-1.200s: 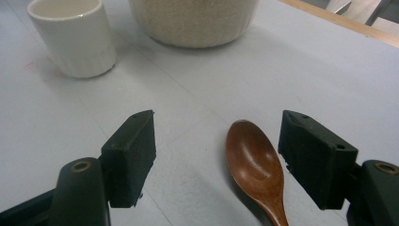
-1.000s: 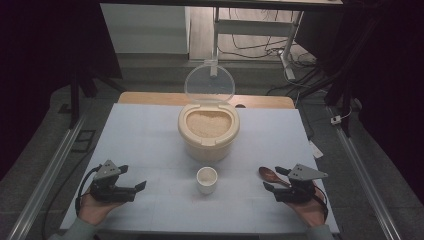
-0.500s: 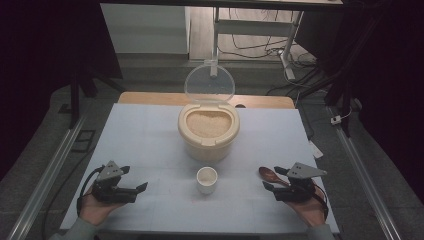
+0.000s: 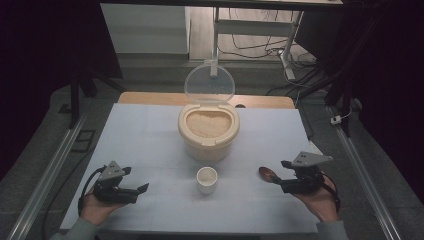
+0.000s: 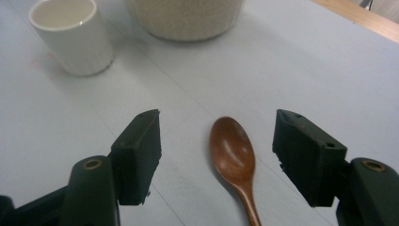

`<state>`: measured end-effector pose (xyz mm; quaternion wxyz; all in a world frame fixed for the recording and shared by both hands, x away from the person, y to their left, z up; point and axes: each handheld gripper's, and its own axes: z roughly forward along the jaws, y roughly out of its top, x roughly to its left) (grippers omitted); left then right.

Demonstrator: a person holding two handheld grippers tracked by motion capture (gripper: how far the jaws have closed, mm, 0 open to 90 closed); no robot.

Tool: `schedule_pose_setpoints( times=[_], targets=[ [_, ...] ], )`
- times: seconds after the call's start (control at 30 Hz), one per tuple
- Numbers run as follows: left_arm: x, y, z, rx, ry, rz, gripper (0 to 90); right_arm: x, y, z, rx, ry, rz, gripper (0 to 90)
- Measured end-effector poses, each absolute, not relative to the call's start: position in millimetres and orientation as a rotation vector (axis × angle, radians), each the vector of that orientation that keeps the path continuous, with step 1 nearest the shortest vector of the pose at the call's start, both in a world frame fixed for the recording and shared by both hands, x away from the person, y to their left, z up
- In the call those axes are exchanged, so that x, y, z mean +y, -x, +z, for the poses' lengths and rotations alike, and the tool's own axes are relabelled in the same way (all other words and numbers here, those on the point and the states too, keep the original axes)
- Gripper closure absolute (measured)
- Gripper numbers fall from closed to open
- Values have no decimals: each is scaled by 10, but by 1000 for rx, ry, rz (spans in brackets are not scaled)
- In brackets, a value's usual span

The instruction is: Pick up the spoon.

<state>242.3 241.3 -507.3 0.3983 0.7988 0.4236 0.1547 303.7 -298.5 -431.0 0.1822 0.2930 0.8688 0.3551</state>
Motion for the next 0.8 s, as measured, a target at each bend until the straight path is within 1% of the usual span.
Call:
schedule_pose_setpoints(
  times=[0.17,0.4,0.57,0.8],
  targets=[
    [2408,-2430,-5084,1079,-2038,394,114,-2992,-3093,-4143,2470,-816,860,355],
    [2419,-2421,-5078,1082,-2031,394,116,-3174,-3144,-4110,2490,-853,824,356],
    [2418,-2417,-5079,1081,-2029,394,119,-3226,-3184,-4149,2538,-859,747,357],
    [2397,-2412,-5083,1070,-2038,392,119,-3283,-3213,-4308,2633,-885,643,362]
  ],
)
